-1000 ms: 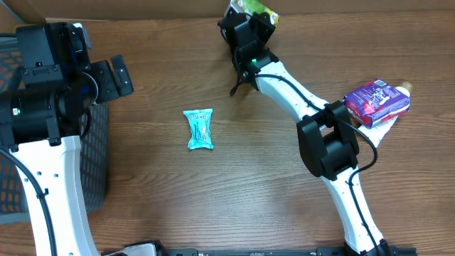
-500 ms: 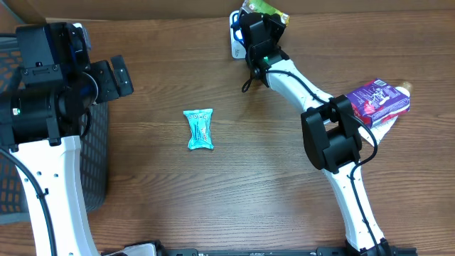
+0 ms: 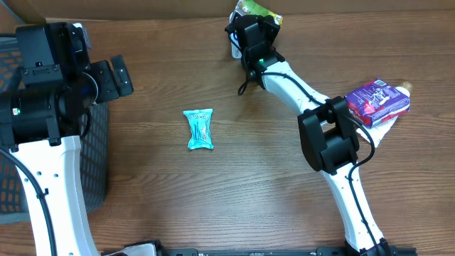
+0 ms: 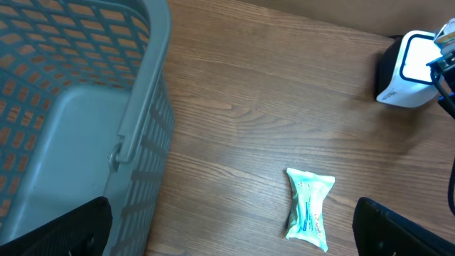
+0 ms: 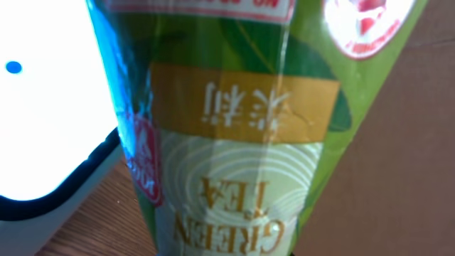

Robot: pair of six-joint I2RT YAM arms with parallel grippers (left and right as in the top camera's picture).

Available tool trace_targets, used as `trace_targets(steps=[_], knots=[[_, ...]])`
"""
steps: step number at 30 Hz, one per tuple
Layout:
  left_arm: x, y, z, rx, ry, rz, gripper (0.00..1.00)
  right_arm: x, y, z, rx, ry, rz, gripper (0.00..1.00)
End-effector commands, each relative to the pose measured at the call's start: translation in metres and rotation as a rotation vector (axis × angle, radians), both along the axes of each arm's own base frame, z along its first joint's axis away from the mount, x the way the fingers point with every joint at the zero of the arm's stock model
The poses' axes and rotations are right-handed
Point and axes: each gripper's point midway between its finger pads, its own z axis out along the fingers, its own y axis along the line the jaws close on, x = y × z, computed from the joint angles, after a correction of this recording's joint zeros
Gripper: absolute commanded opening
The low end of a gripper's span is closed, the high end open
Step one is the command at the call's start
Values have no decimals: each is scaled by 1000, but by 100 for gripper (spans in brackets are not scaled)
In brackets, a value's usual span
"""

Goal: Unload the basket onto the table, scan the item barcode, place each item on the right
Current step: 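Hold the green tea packet's barcode against the scanner face, then carry the green tea packet right and set it by the purple pack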

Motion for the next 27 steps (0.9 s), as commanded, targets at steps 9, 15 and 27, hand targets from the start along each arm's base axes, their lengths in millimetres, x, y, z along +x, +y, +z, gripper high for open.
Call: trace_targets(steps=[9, 15, 27], knots=[[1, 0, 0, 8, 0, -14, 100, -10, 6, 25, 7, -10, -23, 4], [1, 0, 0, 8, 0, -14, 100, -26, 12, 73, 165, -17, -1, 4], [1, 0, 0, 8, 0, -14, 100, -160, 35, 194, 1023, 222, -45, 4]])
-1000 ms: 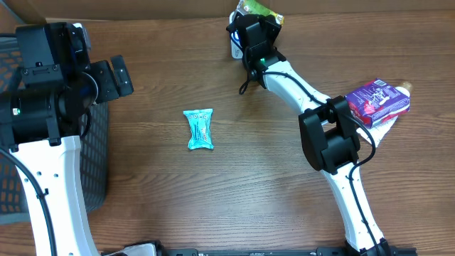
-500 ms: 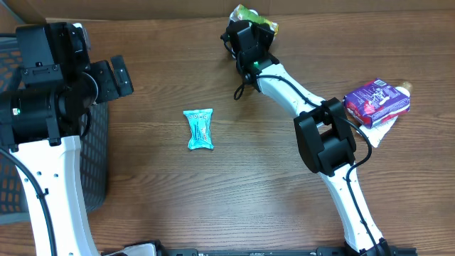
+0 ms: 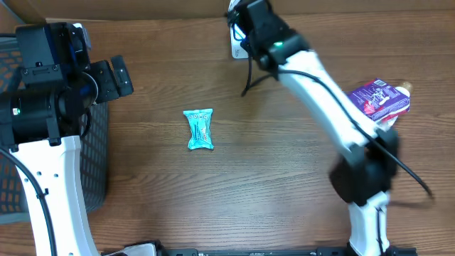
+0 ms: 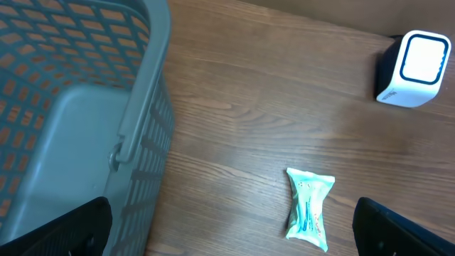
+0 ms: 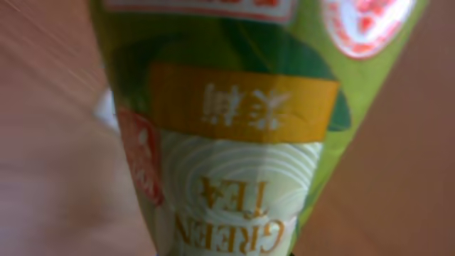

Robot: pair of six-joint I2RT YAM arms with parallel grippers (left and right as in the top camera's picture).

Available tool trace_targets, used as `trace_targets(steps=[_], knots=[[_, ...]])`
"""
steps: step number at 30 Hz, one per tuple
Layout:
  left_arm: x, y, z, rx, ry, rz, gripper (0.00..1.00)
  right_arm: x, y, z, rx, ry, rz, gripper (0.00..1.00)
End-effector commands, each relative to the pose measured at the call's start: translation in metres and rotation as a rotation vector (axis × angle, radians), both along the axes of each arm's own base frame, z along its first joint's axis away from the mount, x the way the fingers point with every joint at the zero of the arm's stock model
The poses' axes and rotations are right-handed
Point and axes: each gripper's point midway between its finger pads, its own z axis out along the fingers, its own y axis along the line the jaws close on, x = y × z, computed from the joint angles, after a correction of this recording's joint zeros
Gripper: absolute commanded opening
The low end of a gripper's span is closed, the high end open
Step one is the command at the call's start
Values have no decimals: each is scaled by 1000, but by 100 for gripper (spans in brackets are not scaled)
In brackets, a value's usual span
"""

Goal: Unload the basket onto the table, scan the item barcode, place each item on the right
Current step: 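Carry the green tea packet right and set it by the purple pack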

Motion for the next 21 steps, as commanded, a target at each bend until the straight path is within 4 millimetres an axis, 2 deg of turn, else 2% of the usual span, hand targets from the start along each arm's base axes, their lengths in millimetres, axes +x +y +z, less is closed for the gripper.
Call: trace_targets(steps=[1, 3, 5, 9, 17, 21], knots=[[1, 0, 0, 8, 0, -15, 100, -56, 6, 77, 599, 75, -217, 4], [1, 0, 0, 8, 0, -15, 99, -73, -14, 71, 769, 183, -420, 4], [1, 0, 0, 8, 0, -15, 100, -81, -40, 58, 850, 258, -614, 4], [1, 0, 0, 8, 0, -15, 100, -79, -88, 16, 878, 359, -847, 4], [1, 0, 0, 8, 0, -15, 99, -64, -170, -108, 934, 405, -1309, 4], [1, 0, 0, 8, 0, -15, 100, -59, -197, -152, 976, 389, -1400, 4]])
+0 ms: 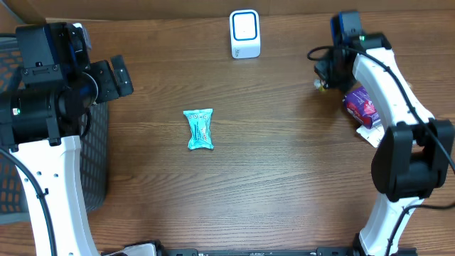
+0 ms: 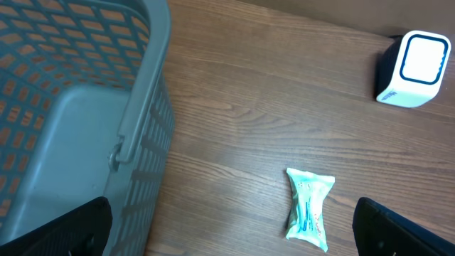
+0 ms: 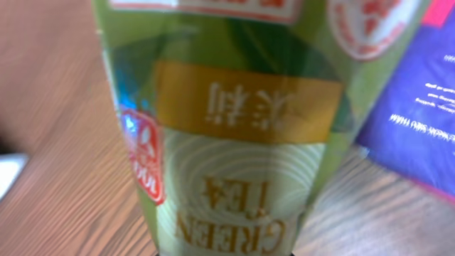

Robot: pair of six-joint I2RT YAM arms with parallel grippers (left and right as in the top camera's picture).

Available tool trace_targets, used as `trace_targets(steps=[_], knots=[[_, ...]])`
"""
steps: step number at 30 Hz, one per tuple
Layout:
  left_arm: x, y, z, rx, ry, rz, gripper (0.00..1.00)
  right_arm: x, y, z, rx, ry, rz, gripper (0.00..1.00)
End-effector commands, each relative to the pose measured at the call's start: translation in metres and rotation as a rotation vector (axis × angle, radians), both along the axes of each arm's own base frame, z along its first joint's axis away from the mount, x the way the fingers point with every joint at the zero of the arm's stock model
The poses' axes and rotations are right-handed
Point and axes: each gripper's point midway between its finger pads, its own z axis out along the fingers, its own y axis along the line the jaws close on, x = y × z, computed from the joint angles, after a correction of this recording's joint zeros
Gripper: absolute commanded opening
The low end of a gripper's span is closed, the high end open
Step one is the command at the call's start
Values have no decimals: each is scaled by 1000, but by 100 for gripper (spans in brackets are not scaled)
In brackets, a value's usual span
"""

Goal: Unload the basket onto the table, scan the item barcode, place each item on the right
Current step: 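Carry the green tea packet right and set it by the purple pack, then reach the right gripper to the teal wipes packet and grasp it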

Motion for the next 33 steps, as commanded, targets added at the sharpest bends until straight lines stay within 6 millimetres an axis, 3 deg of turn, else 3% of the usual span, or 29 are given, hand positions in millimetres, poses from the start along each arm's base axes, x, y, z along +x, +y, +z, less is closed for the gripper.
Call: trace_targets(steps=[1, 4, 7, 10, 12, 14, 15, 17, 22, 25, 29, 33], knots=[[1, 0, 0, 8, 0, -15, 100, 5, -20, -12, 43, -32, -146, 4], [1, 0, 0, 8, 0, -15, 100, 9, -34, -25, 41, -47, -174, 4], [1, 0, 0, 8, 0, -15, 100, 2, -53, -29, 12, -27, -214, 14], [1, 0, 0, 8, 0, -15, 100, -9, -66, -33, 9, 24, -204, 41], [1, 0, 0, 8, 0, -15, 100, -18, -64, -34, 47, 61, -151, 61], [1, 0, 0, 8, 0, -15, 100, -22, -51, -30, 129, 76, -51, 80], [1, 0, 0, 8, 0, -15, 99, -24, -43, -26, 176, 77, -8, 100], [1, 0, 0, 8, 0, -15, 99, -26, -28, -10, 252, 66, 63, 100], [1, 0, 0, 8, 0, -15, 99, -29, 13, 52, 301, -43, 283, 100], [1, 0, 0, 8, 0, -15, 100, -39, 52, 76, 285, -88, 417, 100], [1, 0, 0, 8, 0, -15, 100, -47, 117, 80, 269, -134, 611, 100], [1, 0, 0, 8, 0, -15, 100, -53, 189, 68, 276, -204, 779, 100]])
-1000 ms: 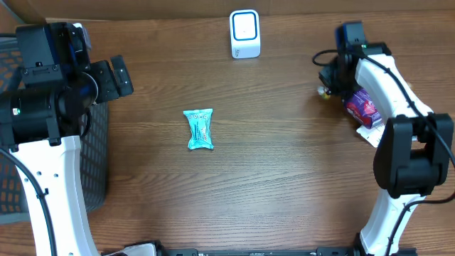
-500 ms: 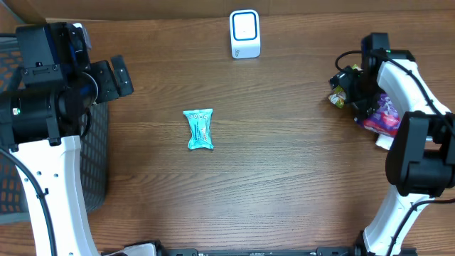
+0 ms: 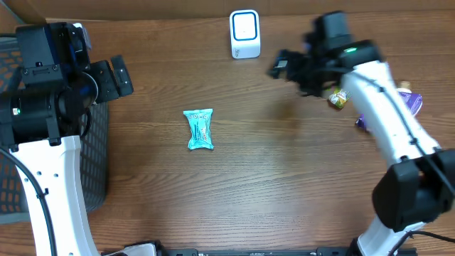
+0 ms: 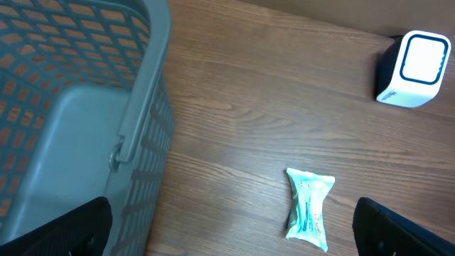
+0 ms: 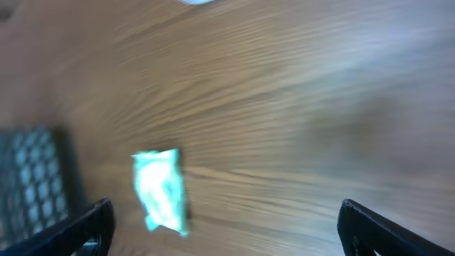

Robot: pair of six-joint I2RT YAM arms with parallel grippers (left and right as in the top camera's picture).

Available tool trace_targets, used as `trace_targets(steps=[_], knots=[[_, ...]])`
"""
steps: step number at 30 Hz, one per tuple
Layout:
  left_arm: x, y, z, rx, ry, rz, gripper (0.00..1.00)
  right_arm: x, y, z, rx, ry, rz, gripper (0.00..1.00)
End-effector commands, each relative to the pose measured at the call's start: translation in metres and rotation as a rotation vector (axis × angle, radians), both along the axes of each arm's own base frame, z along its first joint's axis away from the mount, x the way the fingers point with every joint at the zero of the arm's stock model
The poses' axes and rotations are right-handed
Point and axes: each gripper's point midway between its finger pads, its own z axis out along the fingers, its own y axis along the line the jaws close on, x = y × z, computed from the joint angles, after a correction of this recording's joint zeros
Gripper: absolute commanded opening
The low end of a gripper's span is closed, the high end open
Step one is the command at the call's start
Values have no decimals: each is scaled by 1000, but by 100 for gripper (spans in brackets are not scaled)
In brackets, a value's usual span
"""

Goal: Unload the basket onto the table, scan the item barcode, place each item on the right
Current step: 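Reach the right gripper to the teal wipes packet and grasp it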

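The white barcode scanner [image 3: 245,33] stands at the back middle of the table, and also shows in the left wrist view [image 4: 414,68]. A teal snack packet [image 3: 199,129] lies flat mid-table [image 4: 311,208], blurred in the right wrist view [image 5: 161,190]. A green tea packet [image 3: 338,98] lies at the right, next to a purple package [image 3: 414,104]. My right gripper [image 3: 284,69] hovers open and empty right of the scanner [image 5: 227,238]. My left gripper [image 3: 114,80] is open and empty by the basket [image 4: 231,238].
A grey mesh basket [image 4: 78,121] stands at the table's left edge [image 3: 96,163], under my left arm. A cardboard wall runs along the back edge behind the scanner.
My right gripper was shut on the green tea packet beside the purple package. Now it is open and empty, further left, and the tea packet lies on the table by the purple package.
My right gripper first held the green tea packet in front of the scanner, then still close by it. Later it held the packet at the right beside the purple package. Now the packet lies there, released. The left arm and teal packet have not moved.
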Motion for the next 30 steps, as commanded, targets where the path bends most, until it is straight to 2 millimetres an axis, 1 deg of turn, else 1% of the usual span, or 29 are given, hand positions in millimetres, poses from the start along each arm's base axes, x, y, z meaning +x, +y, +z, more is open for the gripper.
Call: trace_targets(steps=[1, 3, 5, 6, 8, 10, 12, 15, 16, 18, 20, 24, 28, 30], knots=[[1, 0, 0, 8, 1, -15, 100, -19, 47, -22, -9, -3, 140, 100], [1, 0, 0, 8, 1, -15, 100, -32, 76, -35, -14, 10, 205, 100], [1, 0, 0, 8, 1, -15, 99, -47, 98, -51, -35, 32, 260, 100], [1, 0, 0, 8, 1, -15, 99, -53, 106, -59, -61, 36, 279, 98], [1, 0, 0, 8, 1, -15, 99, -62, 119, -77, -168, 1, 326, 97], [1, 0, 0, 8, 1, -15, 100, -70, 127, -87, -283, -60, 376, 94], [1, 0, 0, 8, 1, -15, 99, -78, 137, -90, -385, -130, 415, 91], [1, 0, 0, 8, 1, -15, 100, -85, 156, -90, -485, -242, 453, 88], [1, 0, 0, 8, 1, -15, 100, -87, 164, -90, -500, -279, 478, 88], [1, 0, 0, 8, 1, -15, 100, -91, 180, -95, -510, -325, 523, 87], [1, 0, 0, 8, 1, -15, 100, -96, 194, -105, -512, -349, 572, 86], [1, 0, 0, 8, 1, -15, 100, -107, 205, -123, -539, -362, 656, 83], [1, 0, 0, 8, 1, -15, 100, -116, 214, -139, -562, -372, 724, 76], [1, 0, 0, 8, 1, -15, 100, -117, 215, -148, -587, -376, 731, 74]])
